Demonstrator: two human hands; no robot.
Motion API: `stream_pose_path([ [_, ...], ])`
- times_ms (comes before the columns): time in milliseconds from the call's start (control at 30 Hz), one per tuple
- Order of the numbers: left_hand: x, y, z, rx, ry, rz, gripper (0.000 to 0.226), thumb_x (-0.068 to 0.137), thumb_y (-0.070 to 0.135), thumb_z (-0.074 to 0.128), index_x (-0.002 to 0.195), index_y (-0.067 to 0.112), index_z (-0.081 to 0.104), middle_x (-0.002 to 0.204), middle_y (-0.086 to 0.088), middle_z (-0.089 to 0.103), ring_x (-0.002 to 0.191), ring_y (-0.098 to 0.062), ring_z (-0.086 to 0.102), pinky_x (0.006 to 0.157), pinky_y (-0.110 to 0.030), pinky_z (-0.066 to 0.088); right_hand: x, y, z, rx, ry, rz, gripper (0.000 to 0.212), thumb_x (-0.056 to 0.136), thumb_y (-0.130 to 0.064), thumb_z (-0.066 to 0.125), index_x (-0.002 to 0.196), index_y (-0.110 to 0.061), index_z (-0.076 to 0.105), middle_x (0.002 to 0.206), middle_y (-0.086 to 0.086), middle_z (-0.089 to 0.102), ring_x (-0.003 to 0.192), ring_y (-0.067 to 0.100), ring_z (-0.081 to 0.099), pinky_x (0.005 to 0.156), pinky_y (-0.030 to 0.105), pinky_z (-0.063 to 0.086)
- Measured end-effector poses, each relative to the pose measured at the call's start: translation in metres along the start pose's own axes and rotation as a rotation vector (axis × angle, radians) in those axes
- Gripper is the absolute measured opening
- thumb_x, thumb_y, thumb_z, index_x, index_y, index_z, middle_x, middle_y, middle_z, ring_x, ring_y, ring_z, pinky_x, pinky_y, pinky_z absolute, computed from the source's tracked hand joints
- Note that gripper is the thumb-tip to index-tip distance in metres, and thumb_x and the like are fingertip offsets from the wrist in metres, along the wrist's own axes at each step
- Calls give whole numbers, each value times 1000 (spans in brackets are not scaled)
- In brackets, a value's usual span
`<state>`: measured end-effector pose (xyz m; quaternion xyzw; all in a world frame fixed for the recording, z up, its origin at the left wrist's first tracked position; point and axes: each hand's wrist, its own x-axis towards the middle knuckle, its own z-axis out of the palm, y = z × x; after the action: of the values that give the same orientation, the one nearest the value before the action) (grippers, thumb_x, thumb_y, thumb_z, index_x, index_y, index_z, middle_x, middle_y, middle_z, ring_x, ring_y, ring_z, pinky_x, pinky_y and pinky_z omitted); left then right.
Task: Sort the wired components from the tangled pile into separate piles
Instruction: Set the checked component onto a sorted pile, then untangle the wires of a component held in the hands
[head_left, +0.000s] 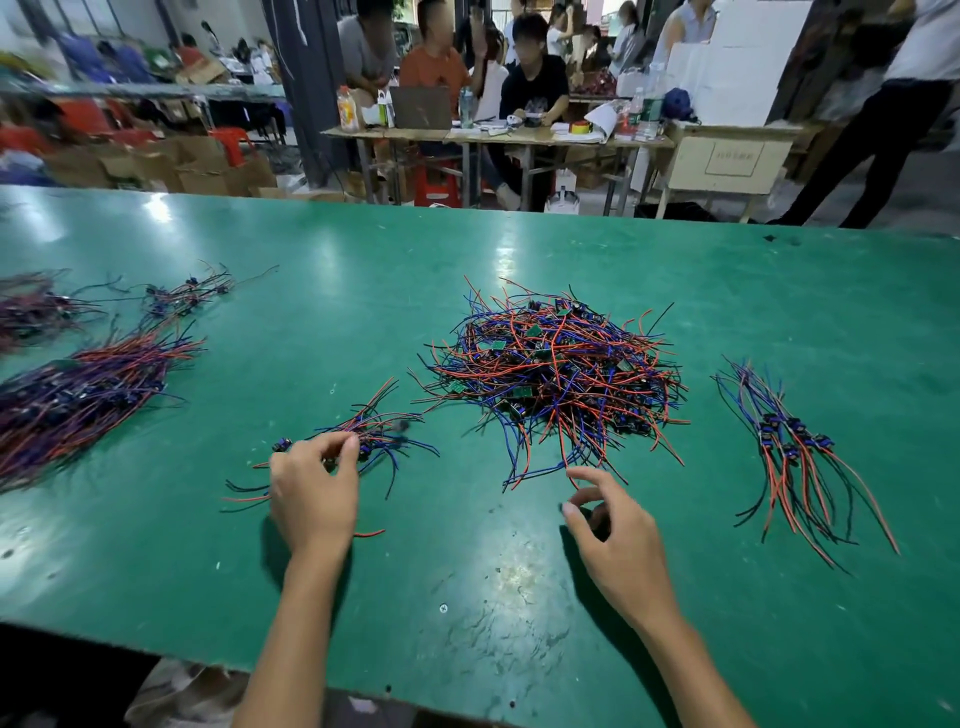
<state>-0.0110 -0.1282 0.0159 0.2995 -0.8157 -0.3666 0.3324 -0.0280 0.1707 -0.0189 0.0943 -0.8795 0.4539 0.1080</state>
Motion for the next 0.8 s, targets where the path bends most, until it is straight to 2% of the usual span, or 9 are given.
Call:
stream_pose_path([
  [100, -1, -4, -4, 205, 125, 44, 21, 85, 15, 75, 106, 20, 76, 111, -14, 61, 106, -36, 45, 87, -45, 44, 14, -10, 10, -359, -80, -57, 41, 100, -40, 54, 140, -47, 49, 94, -12, 54, 80, 12, 58, 77, 33, 49],
  [167, -16, 6, 1, 174, 164, 143, 24, 81, 11, 77, 104, 20, 75, 110, -12, 60, 102, -35, 45, 88, -44, 43, 20, -15, 16, -479, -73, -23, 31, 102, -47, 49, 132, -47, 55, 93, -10, 47, 81, 16, 59, 69, 30, 46],
  [233, -40, 19, 12, 94, 39, 266, 22, 83, 11, 76, 100, 24, 74, 104, -3, 61, 100, -29, 48, 90, -38, 41, 23, -17, 18, -508, -39, -9, 20, 101, -52, 48, 114, -43, 61, 87, -10, 46, 75, 14, 57, 61, 28, 40],
  [333, -73, 36, 36, 1, -320, 379, 13, 92, 23, 69, 103, 28, 73, 103, 7, 62, 104, -13, 50, 93, -30, 40, 18, -16, 16, -467, -33, -29, 18, 99, -50, 55, 99, -35, 63, 85, -10, 50, 77, 16, 59, 63, 31, 45],
  [400, -85, 47, 55, 15, -432, 392, 16, 98, 33, 59, 107, 28, 72, 105, 9, 63, 106, -11, 52, 92, -29, 39, 13, -14, 13, -402, -46, -73, 10, 97, -40, 62, 96, -31, 66, 86, -13, 48, 81, 17, 59, 65, 33, 44],
  [500, -85, 72, 80, 101, -478, 309, 28, 102, 43, 47, 108, 25, 67, 108, 3, 63, 107, -19, 56, 92, -35, 41, 1, -11, 6, -172, 67, -108, 6, 95, -23, 68, 90, -27, 67, 93, -17, 49, 88, 6, 55, 67, 26, 44],
  [600, -74, 90, 98, 286, -597, 270, 35, 95, 56, 55, 108, 25, 65, 111, 1, 60, 105, -22, 60, 91, -37, 46, -6, -10, -2, 12, 222, -108, 13, 95, -15, 68, 90, -26, 66, 94, -15, 57, 89, 1, 56, 73, 9, 41],
  [667, -69, 95, 103, 350, -634, 270, 30, 91, 52, 63, 100, 23, 66, 108, 0, 60, 101, -24, 62, 86, -35, 46, -6, -10, -4, 56, 269, -90, 13, 95, -13, 68, 90, -24, 66, 91, -13, 60, 86, 1, 57, 72, 7, 38],
  [800, -70, 89, 101, 349, -582, 257, 21, 95, 35, 58, 87, 18, 69, 100, -3, 64, 95, -28, 65, 81, -36, 49, -4, -11, -4, 173, 360, -13, 16, 98, -19, 65, 90, -32, 63, 88, -12, 64, 82, 6, 61, 69, 13, 43],
])
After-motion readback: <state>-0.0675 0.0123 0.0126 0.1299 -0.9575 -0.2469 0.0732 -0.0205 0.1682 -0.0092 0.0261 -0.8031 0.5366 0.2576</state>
